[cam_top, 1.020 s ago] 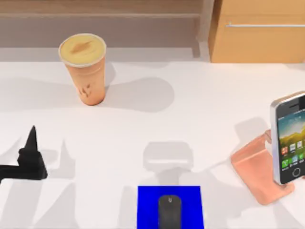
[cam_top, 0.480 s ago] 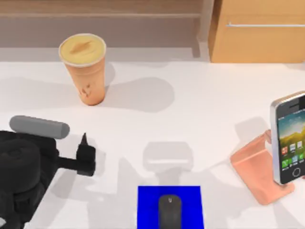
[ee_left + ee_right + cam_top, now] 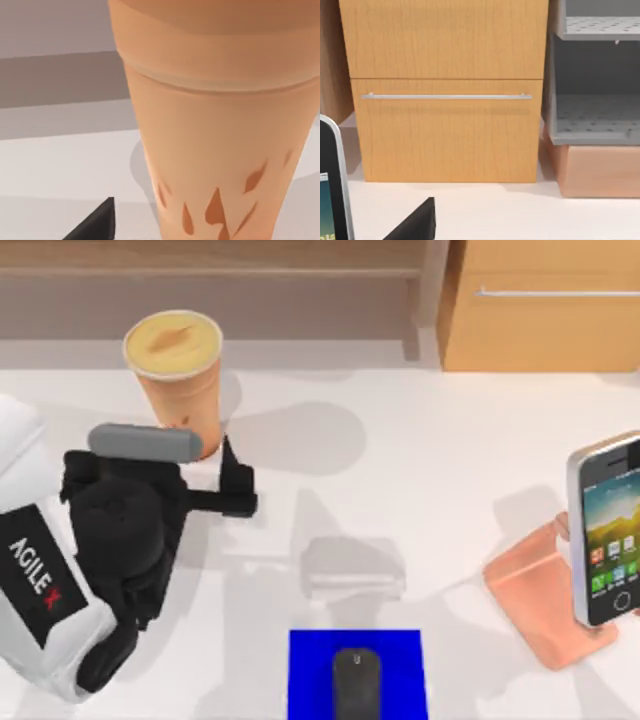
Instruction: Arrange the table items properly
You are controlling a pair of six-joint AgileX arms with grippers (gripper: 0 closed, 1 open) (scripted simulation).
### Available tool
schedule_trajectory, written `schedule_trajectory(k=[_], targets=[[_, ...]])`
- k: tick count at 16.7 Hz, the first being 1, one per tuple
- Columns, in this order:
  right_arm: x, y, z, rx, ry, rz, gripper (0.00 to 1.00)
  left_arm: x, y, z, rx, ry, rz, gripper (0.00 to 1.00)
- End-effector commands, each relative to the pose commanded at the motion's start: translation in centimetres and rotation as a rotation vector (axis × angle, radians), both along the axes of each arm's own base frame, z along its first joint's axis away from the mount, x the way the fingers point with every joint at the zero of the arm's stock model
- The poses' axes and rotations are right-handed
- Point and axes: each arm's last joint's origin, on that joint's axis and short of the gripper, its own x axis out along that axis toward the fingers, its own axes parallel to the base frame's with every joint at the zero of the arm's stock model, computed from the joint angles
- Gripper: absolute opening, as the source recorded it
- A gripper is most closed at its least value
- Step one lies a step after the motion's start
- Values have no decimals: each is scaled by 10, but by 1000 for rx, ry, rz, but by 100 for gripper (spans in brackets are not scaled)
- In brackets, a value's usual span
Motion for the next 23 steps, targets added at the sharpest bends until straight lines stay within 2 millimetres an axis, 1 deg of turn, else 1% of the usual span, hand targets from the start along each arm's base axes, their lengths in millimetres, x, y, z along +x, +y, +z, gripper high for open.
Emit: schedule_trajectory(k=[3, 6, 13, 19, 23], targets=[[0, 0, 0, 0, 0, 0, 100, 25, -5, -7, -42, -101, 34, 100], [0, 0, 0, 0, 0, 0, 100, 38, -7, -11, -66, -164, 54, 100], [0, 0, 0, 0, 0, 0, 100, 40, -8, -11, -68, -169, 51, 100], [0, 0, 0, 0, 0, 0, 100, 68, -8, -12, -68, -170, 56, 100], [0, 0, 0, 0, 0, 0, 100, 70, -8, -12, -68, -170, 56, 100]])
